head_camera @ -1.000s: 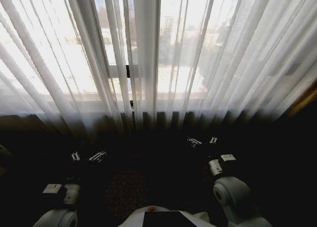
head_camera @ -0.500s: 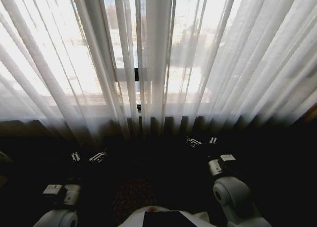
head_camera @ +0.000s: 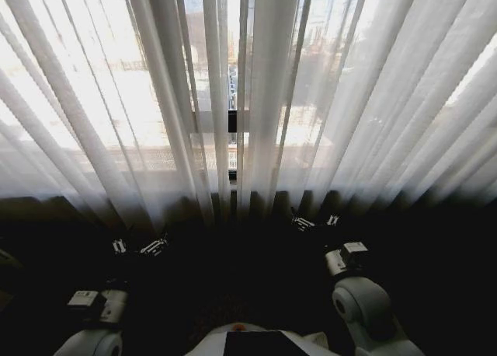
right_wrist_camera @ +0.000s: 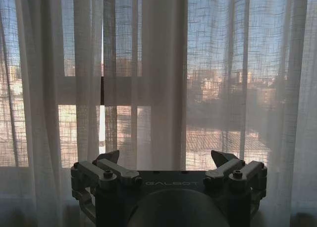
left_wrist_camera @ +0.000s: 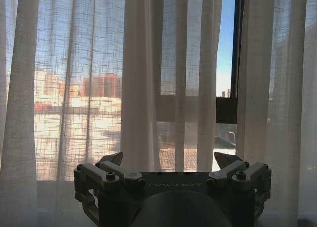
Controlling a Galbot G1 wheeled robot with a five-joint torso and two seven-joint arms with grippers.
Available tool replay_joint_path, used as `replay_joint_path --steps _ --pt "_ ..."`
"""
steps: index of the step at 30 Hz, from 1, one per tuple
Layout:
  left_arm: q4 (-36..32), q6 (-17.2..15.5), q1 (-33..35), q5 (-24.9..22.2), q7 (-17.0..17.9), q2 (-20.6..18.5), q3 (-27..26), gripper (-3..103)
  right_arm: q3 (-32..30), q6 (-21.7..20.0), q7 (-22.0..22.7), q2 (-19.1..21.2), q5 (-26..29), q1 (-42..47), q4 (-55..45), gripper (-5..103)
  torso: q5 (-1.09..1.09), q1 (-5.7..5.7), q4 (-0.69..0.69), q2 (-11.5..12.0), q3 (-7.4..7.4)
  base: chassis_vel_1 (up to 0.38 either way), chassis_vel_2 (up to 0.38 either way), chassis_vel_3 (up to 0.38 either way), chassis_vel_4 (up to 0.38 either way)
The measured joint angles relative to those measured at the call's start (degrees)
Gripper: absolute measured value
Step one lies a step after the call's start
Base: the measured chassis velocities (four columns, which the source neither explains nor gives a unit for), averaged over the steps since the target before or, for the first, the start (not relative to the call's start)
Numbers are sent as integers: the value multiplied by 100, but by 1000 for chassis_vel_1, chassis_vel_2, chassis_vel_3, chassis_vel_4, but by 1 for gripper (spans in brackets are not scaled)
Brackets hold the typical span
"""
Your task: Open the curtains by pulling them apart, changing their state from closed to fully open.
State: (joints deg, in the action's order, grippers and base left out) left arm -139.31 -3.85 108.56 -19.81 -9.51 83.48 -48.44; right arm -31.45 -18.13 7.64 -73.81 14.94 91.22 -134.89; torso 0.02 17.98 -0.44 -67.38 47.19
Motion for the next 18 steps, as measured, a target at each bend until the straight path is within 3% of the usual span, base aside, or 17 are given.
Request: replay_joint_path --steps 18 --pt "61 81 2 21 -86 21 -14 100 38 8 -18 -23 0 -4 12 100 0 2 0 1 0 -5 271 6 -274"
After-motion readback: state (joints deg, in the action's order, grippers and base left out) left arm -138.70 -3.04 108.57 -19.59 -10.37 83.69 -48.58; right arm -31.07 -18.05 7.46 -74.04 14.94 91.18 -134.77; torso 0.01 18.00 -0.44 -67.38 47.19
